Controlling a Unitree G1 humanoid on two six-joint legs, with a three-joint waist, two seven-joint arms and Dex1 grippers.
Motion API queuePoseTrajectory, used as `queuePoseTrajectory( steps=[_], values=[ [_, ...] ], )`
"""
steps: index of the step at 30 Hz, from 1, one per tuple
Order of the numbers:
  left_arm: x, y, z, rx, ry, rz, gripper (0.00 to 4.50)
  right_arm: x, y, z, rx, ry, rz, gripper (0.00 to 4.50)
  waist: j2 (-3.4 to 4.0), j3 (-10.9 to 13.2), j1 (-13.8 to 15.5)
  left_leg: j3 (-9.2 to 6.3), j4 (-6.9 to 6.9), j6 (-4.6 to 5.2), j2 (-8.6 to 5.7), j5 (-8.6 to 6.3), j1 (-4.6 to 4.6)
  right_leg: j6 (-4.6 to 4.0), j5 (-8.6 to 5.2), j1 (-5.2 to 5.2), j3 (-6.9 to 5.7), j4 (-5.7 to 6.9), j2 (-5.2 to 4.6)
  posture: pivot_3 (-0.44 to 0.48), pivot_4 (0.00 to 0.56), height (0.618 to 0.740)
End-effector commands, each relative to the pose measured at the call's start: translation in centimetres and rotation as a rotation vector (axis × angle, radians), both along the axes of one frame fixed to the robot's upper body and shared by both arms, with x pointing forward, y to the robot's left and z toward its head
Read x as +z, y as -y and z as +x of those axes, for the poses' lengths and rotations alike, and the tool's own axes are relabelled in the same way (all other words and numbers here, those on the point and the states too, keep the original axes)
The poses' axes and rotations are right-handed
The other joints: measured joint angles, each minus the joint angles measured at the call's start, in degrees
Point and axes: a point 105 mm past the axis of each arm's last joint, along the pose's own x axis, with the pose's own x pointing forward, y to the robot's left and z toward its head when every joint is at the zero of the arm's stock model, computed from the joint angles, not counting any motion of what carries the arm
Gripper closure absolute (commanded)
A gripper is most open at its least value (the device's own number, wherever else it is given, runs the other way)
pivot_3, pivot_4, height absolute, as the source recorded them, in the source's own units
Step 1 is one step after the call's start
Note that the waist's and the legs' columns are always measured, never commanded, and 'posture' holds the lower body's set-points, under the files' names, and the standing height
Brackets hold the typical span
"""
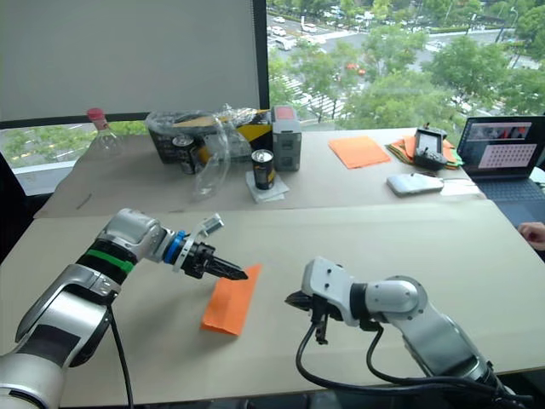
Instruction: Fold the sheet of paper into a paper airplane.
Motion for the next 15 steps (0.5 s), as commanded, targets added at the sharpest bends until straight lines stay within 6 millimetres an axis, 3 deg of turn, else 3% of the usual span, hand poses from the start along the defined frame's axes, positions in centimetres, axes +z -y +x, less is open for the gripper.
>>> queuePoseTrajectory(
  steps=[1, 7, 11, 15],
  values=[
    [0.3, -0.1, -0.1, -0.027, -0.002, 0.023, 2.37, 0.8, 0.2, 0.0, -0.007, 0.042, -0.011, 4.5, 0.0, 0.0, -0.1, 0.01, 0.0, 0.0, 0.0, 0.0, 0.0, 0.0, 0.0, -0.01, 0.01, 0.01, 0.0, 0.0, 0.15, 0.695],
    [0.6, -0.4, -0.1, 0.005, -0.023, 0.015, 4.41, 0.9, 0.3, 0.3, -0.012, 0.045, -0.015, 4.5, -0.01, 0.0, 0.0, 0.0, 0.01, 0.0, 0.0, 0.0, -0.01, 0.01, 0.0, -0.01, 0.0, 0.03, 0.0, 0.0, 0.15, 0.695],
    [3.3, -0.3, -0.4, 0.111, -0.121, -0.105, 4.46, 0.9, 0.5, 0.4, -0.011, 0.045, -0.025, 4.5, -0.03, 0.0, 0.0, -0.01, 0.02, 0.01, 0.01, 0.0, -0.02, 0.04, -0.02, -0.04, 0.0, 0.08, 0.0, 0.0, 0.15, 0.695],
    [4.8, -0.7, 0.4, 0.239, -0.153, -0.153, 4.46, 0.9, 1.1, 0.5, -0.003, 0.041, -0.046, 4.5, -0.03, 0.0, 0.0, -0.01, 0.07, 0.01, 0.0, -0.01, 0.0, 0.08, -0.05, -0.03, 0.0, 0.13, 0.0, 0.0, 0.15, 0.695]
  ],
)
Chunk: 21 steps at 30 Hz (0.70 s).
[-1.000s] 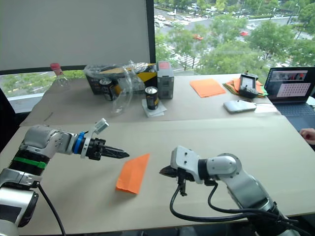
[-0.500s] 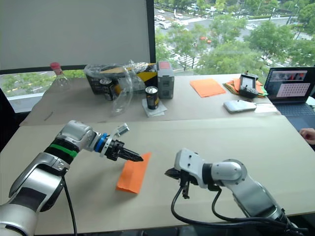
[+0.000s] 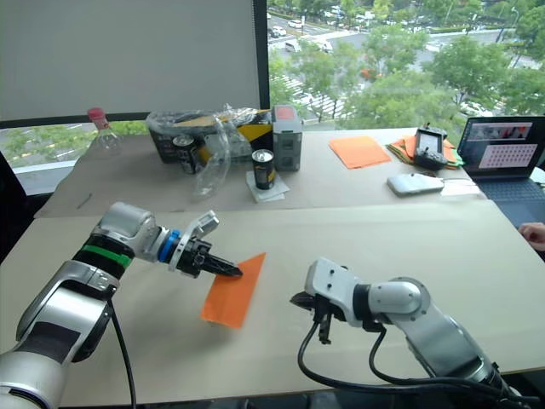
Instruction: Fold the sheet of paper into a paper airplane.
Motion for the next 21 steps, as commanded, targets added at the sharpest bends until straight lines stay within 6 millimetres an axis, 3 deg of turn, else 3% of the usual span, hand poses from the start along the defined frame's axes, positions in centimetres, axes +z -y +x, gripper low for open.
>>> queuePoseTrajectory(
  steps=[1, 8, 11, 14, 21],
  values=[
    [2.6, -0.1, 1.1, 0.113, -0.007, -0.083, 4.46, 1.2, 0.6, 0.4, 0.017, 0.05, -0.019, 4.5, 0.0, 0.0, 0.0, 0.0, 0.02, 0.0, 0.0, 0.0, 0.0, 0.0, 0.0, 0.0, 0.0, 0.01, 0.0, 0.0, 0.15, 0.695],
    [2.2, 0.2, 3.3, 0.337, -0.042, -0.176, 4.46, 2.1, 1.5, 1.6, 0.002, 0.081, -0.037, 4.5, -0.01, 0.0, 0.2, -0.01, 0.06, -0.1, 0.0, 0.04, 0.05, -0.02, 0.01, 0.03, 0.02, 0.07, -0.06, 0.0, 0.15, 0.695],
    [0.7, 2.2, 3.3, 0.405, -0.018, -0.185, 4.46, 2.3, 1.6, 1.8, 0.0, 0.081, -0.039, 4.5, -0.02, 0.0, 0.3, -0.01, 0.08, -0.37, -0.02, 0.18, 0.02, -0.02, 0.03, -0.01, 0.06, 0.09, -0.15, 0.0, 0.15, 0.695],
    [-0.6, 3.9, 3.1, 0.582, -0.017, -0.208, 4.46, 2.5, 1.9, 2.2, -0.022, 0.095, -0.047, 4.5, -0.07, 0.0, 1.0, 0.01, 0.18, -0.43, -0.08, 0.18, -0.05, 0.02, 0.04, 0.0, 0.07, 0.06, -0.3, 0.0, 0.15, 0.695],
    [-2.2, 5.6, 1.4, 0.779, -0.115, -0.178, 4.46, 2.6, 1.9, 2.5, -0.039, 0.107, -0.05, 4.5, -0.37, 0.2, 1.4, 0.18, 0.56, -0.71, 0.03, 0.23, -0.71, -0.01, 0.29, -0.74, 0.19, 0.32, -0.16, 0.0, 0.15, 0.695]
  ],
)
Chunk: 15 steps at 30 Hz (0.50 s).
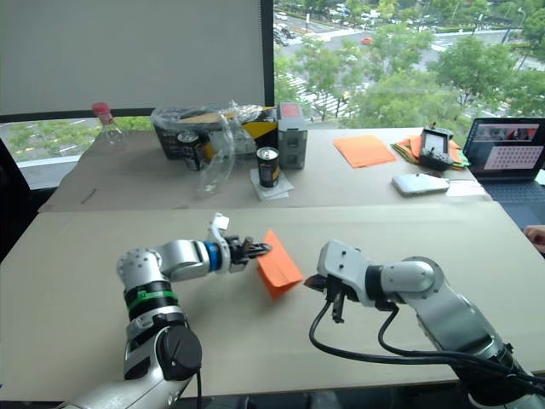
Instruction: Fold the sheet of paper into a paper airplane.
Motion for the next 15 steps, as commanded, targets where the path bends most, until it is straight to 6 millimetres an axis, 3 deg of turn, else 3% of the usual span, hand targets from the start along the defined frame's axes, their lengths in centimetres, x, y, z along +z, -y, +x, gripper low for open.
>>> queuePoseTrajectory(
  steps=[1, 5, 11, 15],
  values=[
    [-0.7, 4.3, -1.6, -0.035, -0.066, -0.096, 4.46, 1.1, -0.3, 0.2, 0.006, 0.057, 0.006, 4.5, 0.0, 0.0, 0.5, -0.01, 0.01, -0.02, -0.02, 0.01, 0.0, 0.0, 0.0, -0.01, -0.01, 0.03, 0.01, 0.0, 0.15, 0.695],
    [-1.0, 4.1, -1.9, -0.007, -0.109, -0.113, 4.46, 1.1, 0.3, 1.0, -0.045, 0.088, -0.018, 4.5, -0.01, 0.0, 1.4, -0.04, 0.41, 0.06, -0.12, -0.04, -0.13, 0.02, 0.0, -0.01, -0.01, 0.19, 0.0, 0.0, 0.15, 0.695],
    [-0.5, 4.2, -2.5, -0.065, -0.079, -0.14, 2.58, 1.5, 0.4, 1.8, -0.066, 0.113, -0.019, 4.5, -0.02, 0.0, 2.1, -0.04, 0.47, 0.06, -0.14, -0.04, -0.14, 0.02, 0.0, -0.03, -0.01, 0.28, -0.01, 0.0, 0.15, 0.695],
    [0.2, 1.0, -2.2, -0.012, -0.054, -0.113, 1.31, 1.7, -0.4, 1.9, -0.056, 0.102, 0.034, 4.5, -0.01, 0.0, 1.8, -0.03, 0.46, 0.05, -0.13, -0.04, -0.1, 0.02, 0.0, -0.03, 0.03, 0.3, -0.01, 0.0, 0.15, 0.695]
  ],
)
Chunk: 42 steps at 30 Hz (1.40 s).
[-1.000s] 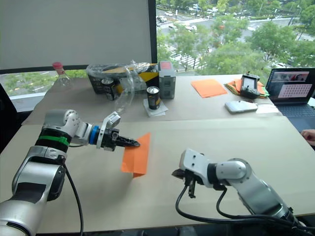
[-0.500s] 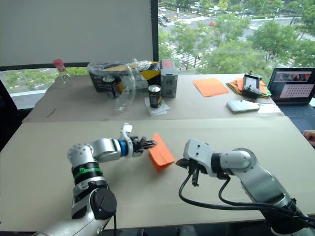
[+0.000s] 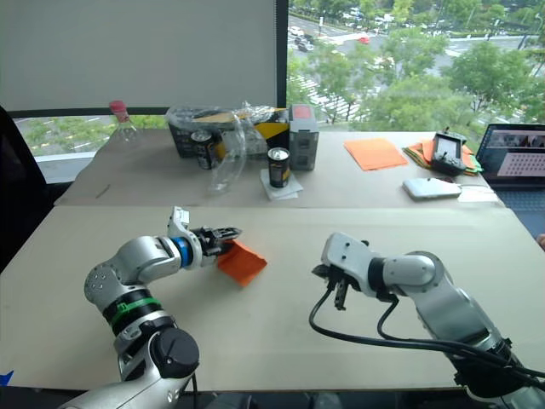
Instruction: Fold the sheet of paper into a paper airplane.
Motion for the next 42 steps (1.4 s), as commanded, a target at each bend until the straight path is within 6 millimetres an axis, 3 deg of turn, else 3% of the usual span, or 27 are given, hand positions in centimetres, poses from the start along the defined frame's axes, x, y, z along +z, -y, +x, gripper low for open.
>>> queuePoseTrajectory(
  steps=[1, 4, 12, 14, 17, 21, 24, 27, 28, 34, 37, 42],
  values=[
    [-0.1, 0.5, -0.9, -0.024, -0.023, -0.094, 0.93, 1.0, -1.0, 0.0, 0.023, 0.033, 0.051, 4.5, 0.0, 0.0, -0.3, 0.02, -0.03, -0.02, 0.02, -0.01, 0.04, 0.0, 0.0, -0.01, 0.05, 0.02, 0.01, 0.0, 0.15, 0.695],
    [0.6, -1.0, -1.2, 0.001, -0.034, -0.091, 0.03, 0.9, -1.5, 0.0, 0.035, 0.029, 0.067, 4.5, 0.0, 0.0, -0.6, 0.02, -0.02, -0.08, 0.07, 0.01, 0.0, -0.01, 0.0, -0.13, 0.09, 0.14, 0.04, 0.0, 0.15, 0.695],
    [2.8, -9.1, -2.0, 0.025, 0.122, 0.078, 0.03, 1.0, -5.7, 0.4, 0.088, 0.003, 0.227, 4.5, 0.03, 0.0, -1.7, 0.02, -0.04, -0.15, 0.06, 0.07, 0.12, -0.11, -0.04, -0.13, 0.12, 0.37, 0.14, 0.0, 0.15, 0.695],
    [3.3, -9.9, -2.3, -0.013, 0.144, 0.096, 0.03, 1.1, -6.2, 0.6, 0.088, 0.003, 0.245, 4.5, 0.03, 0.0, -1.7, 0.0, -0.06, -0.17, 0.06, 0.08, 0.11, -0.14, -0.05, -0.19, 0.12, 0.41, 0.17, 0.0, 0.15, 0.695],
    [4.1, -11.6, -4.0, -0.132, 0.179, 0.283, 0.0, 1.4, -8.4, 1.3, 0.092, 0.017, 0.294, 3.63, -0.02, 0.0, -1.7, -0.05, -0.06, -0.14, 0.02, 0.07, 0.11, -0.13, -0.05, -0.16, 0.06, 0.37, 0.14, 0.0, 0.15, 0.695],
    [3.8, -13.1, -5.7, -0.221, 0.249, 0.59, 0.0, 1.0, -11.0, 1.9, 0.099, 0.032, 0.29, 2.19, 0.02, 0.0, -2.6, -0.03, -0.21, -0.15, 0.04, 0.07, 0.16, -0.15, -0.06, -0.18, 0.06, 0.35, 0.18, 0.0, 0.15, 0.695],
    [1.6, -14.5, -6.7, -0.354, 0.34, 0.835, 0.0, 1.8, -12.2, 2.3, 0.088, 0.059, 0.31, 1.22, 0.12, 0.0, -3.1, 0.04, -0.32, -0.17, 0.08, 0.06, 0.17, -0.23, -0.11, -0.22, 0.1, 0.29, 0.18, 0.0, 0.15, 0.695],
    [0.6, -14.7, -7.8, -0.504, 0.442, 0.887, 0.0, 1.7, -12.5, 2.9, 0.063, 0.088, 0.287, 0.09, 0.14, 0.0, -3.1, 0.15, -0.81, -0.29, 0.12, 0.17, 0.3, -0.35, -0.12, -0.25, 0.16, 0.06, 0.16, 0.0, 0.15, 0.695],
    [0.8, -14.6, -7.7, -0.518, 0.49, 0.884, 0.0, 1.4, -12.6, 3.1, 0.058, 0.089, 0.267, 0.04, 0.14, 0.0, -2.9, 0.11, -0.96, -0.32, 0.18, 0.21, 0.35, -0.42, -0.13, -0.22, 0.07, -0.01, 0.19, 0.0, 0.15, 0.695],
    [1.8, -13.7, -7.4, -0.579, 0.622, 0.828, 0.0, 0.2, -13.4, 3.6, 0.067, 0.072, 0.221, 0.04, 0.15, 0.0, -3.1, -0.1, -1.11, -0.02, 0.29, 0.07, 0.35, -0.58, -0.16, -0.23, -0.14, 0.0, 0.25, 0.0, 0.15, 0.695],
    [2.4, -13.8, -6.4, -0.544, 0.727, 0.887, 0.0, -0.3, -13.7, 3.7, 0.081, 0.075, 0.195, 0.88, 0.15, 0.0, -3.3, -0.09, -1.11, 0.02, 0.3, 0.05, 0.36, -0.58, -0.16, -0.23, -0.15, 0.0, 0.26, 0.0, 0.15, 0.695],
    [0.7, -14.3, -6.1, -0.599, 0.789, 1.062, 0.0, -0.4, -14.0, 3.4, 0.136, 0.114, 0.179, 2.61, 0.15, 0.0, -3.7, -0.08, -1.12, 0.01, 0.31, 0.05, 0.36, -0.58, -0.16, -0.25, -0.15, 0.01, 0.27, 0.0, 0.15, 0.695]
  ],
)
